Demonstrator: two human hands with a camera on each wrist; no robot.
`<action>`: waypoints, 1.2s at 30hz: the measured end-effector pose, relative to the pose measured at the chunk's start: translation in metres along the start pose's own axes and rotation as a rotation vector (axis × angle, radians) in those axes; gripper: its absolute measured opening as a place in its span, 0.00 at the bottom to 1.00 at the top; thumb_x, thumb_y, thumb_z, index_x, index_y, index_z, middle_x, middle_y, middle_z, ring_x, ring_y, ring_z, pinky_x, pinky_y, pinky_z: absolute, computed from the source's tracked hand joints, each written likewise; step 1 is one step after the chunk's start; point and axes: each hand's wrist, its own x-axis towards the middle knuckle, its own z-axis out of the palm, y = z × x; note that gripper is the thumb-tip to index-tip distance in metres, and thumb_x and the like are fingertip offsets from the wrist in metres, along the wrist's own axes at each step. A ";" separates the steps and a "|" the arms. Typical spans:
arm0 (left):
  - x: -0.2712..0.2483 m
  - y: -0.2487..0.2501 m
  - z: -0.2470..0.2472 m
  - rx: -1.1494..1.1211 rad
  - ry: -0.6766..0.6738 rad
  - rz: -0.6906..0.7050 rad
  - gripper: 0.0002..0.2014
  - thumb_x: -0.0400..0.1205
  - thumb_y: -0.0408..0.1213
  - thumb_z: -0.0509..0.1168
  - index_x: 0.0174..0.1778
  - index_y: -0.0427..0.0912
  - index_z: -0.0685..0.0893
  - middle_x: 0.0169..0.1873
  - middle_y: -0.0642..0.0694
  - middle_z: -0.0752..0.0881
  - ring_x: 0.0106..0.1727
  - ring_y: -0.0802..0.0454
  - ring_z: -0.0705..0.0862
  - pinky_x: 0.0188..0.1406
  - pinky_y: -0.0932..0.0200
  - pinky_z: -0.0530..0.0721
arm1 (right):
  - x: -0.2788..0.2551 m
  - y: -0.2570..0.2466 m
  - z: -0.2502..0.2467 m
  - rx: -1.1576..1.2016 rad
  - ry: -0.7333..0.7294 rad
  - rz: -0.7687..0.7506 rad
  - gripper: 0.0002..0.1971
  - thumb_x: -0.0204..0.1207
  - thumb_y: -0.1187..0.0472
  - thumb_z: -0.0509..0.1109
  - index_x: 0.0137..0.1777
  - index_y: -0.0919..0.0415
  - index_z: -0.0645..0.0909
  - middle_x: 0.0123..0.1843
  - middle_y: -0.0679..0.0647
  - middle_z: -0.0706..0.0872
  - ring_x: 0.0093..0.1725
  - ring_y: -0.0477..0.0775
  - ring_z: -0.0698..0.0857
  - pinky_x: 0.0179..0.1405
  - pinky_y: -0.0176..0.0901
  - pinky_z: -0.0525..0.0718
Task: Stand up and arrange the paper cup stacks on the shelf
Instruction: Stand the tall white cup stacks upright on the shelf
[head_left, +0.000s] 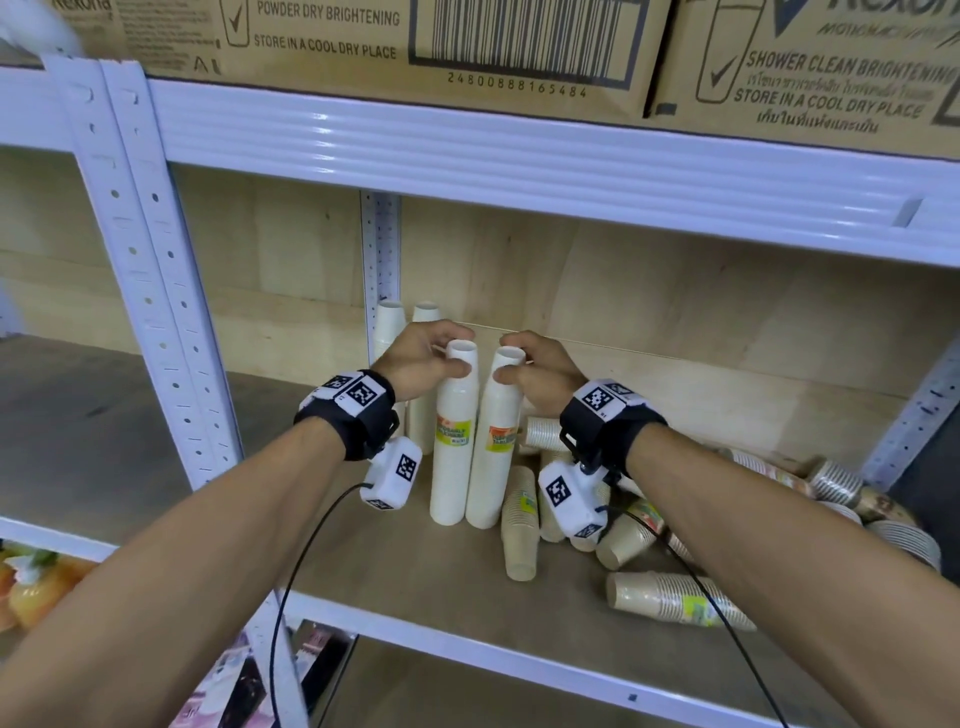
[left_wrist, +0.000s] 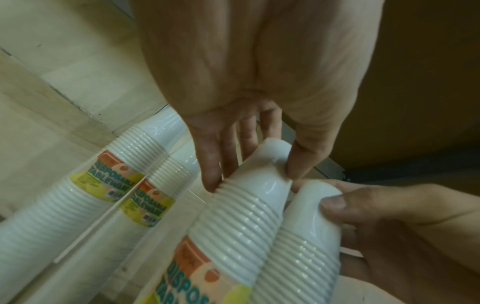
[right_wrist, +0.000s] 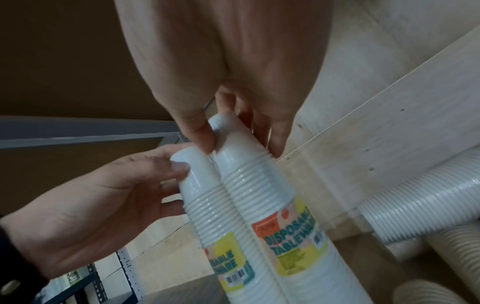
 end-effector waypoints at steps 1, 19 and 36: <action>0.000 0.000 0.001 0.008 0.005 -0.001 0.18 0.75 0.26 0.74 0.59 0.43 0.86 0.53 0.49 0.87 0.54 0.49 0.85 0.60 0.55 0.84 | 0.000 0.001 0.000 -0.018 0.003 -0.018 0.18 0.72 0.68 0.74 0.61 0.56 0.81 0.57 0.53 0.83 0.54 0.53 0.82 0.47 0.38 0.77; 0.008 0.015 -0.025 0.180 0.136 0.013 0.16 0.72 0.32 0.78 0.55 0.42 0.88 0.50 0.47 0.86 0.46 0.54 0.84 0.43 0.65 0.81 | 0.029 -0.018 0.009 -0.098 0.032 -0.135 0.14 0.70 0.63 0.79 0.54 0.59 0.82 0.50 0.52 0.85 0.48 0.51 0.83 0.44 0.41 0.79; 0.008 -0.022 -0.068 0.214 0.366 -0.175 0.19 0.73 0.30 0.76 0.60 0.43 0.86 0.60 0.45 0.86 0.60 0.45 0.83 0.63 0.52 0.82 | 0.071 -0.033 0.072 -0.092 -0.051 -0.185 0.21 0.67 0.61 0.80 0.60 0.59 0.81 0.57 0.55 0.86 0.54 0.56 0.84 0.51 0.44 0.81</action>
